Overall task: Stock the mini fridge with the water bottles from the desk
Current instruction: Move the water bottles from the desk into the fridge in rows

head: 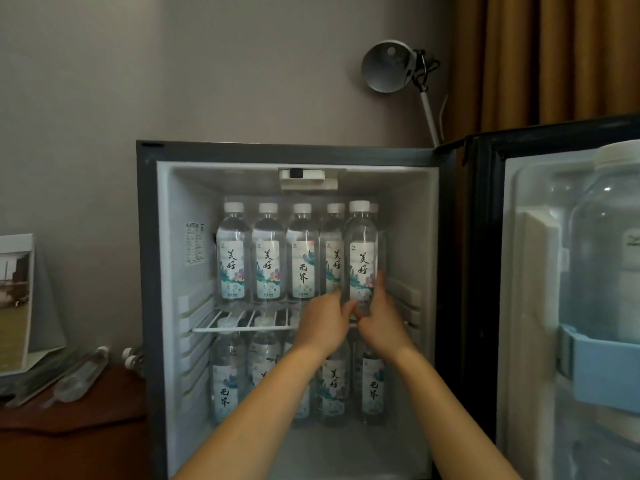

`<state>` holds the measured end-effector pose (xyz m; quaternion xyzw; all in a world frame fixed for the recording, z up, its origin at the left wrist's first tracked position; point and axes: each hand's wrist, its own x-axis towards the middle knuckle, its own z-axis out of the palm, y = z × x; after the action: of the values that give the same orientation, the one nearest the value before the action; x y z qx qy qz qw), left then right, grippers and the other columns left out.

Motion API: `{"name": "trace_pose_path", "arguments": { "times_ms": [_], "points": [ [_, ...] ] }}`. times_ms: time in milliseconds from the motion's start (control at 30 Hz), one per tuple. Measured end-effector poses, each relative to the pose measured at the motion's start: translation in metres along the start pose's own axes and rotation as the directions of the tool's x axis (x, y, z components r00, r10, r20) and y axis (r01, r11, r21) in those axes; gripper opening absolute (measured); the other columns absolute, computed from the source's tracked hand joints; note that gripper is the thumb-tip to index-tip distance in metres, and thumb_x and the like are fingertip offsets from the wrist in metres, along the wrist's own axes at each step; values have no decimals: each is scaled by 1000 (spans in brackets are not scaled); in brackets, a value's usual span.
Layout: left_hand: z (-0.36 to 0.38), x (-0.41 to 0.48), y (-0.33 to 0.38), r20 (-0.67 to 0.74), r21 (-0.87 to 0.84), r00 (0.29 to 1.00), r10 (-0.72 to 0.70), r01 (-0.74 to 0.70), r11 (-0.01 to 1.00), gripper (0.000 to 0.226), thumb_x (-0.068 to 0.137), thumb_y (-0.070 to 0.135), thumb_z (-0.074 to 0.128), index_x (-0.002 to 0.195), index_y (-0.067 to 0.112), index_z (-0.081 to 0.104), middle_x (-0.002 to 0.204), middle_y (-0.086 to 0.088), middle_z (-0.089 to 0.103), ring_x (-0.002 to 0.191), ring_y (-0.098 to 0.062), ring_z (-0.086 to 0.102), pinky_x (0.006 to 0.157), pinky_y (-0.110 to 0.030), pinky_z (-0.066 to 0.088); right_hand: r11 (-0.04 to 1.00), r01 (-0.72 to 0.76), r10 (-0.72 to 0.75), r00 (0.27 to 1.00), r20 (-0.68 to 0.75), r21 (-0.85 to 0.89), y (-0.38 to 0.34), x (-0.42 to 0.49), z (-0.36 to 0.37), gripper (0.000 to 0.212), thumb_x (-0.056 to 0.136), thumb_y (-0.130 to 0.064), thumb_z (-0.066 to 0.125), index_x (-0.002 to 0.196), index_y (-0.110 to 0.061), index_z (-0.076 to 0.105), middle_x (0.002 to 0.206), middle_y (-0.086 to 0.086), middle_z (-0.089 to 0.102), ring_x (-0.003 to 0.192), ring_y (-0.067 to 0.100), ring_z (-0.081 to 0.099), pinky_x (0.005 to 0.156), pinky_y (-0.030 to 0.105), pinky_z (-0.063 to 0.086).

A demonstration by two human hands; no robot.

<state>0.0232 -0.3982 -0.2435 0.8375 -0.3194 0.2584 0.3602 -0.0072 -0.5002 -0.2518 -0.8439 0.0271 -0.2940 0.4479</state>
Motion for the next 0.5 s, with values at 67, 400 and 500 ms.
{"name": "trace_pose_path", "arguments": {
  "times_ms": [67, 400, 500],
  "points": [
    [-1, -2, -2, 2, 31, 1000, 7, -7, 1000, 29, 97, 24, 45, 116, 6, 58, 97, -10, 67, 90, -22, 62, 79, -31, 49, 996, -27, 20, 996, -82, -84, -7, -14, 4, 80, 87, -19, 52, 149, -27, 3, 144, 16, 29, 127, 32, 41, 104, 44, 39],
    [-70, -93, -52, -459, 94, 859, 226, -206, 974, 27, 89, 13, 46, 105, 8, 67, 93, -3, 70, 83, -7, 62, 70, -15, 47, 899, 378, -421, 885, -199, -220, -22, -79, 68, 33, 79, -5, 47, 110, -5, 60, 109, 13, 57, 100, 31, 56, 84, 37, 48],
    [-99, -134, -88, -556, 108, 805, 208, -179, 978, 29, 88, 15, 40, 99, 7, 65, 82, 0, 67, 77, -6, 60, 66, -19, 48, 881, 456, -459, 888, 7, -125, -36, -94, 99, 24, 84, -14, 46, 97, -10, 66, 92, 8, 65, 82, 25, 63, 70, 29, 47]
  ]
}}
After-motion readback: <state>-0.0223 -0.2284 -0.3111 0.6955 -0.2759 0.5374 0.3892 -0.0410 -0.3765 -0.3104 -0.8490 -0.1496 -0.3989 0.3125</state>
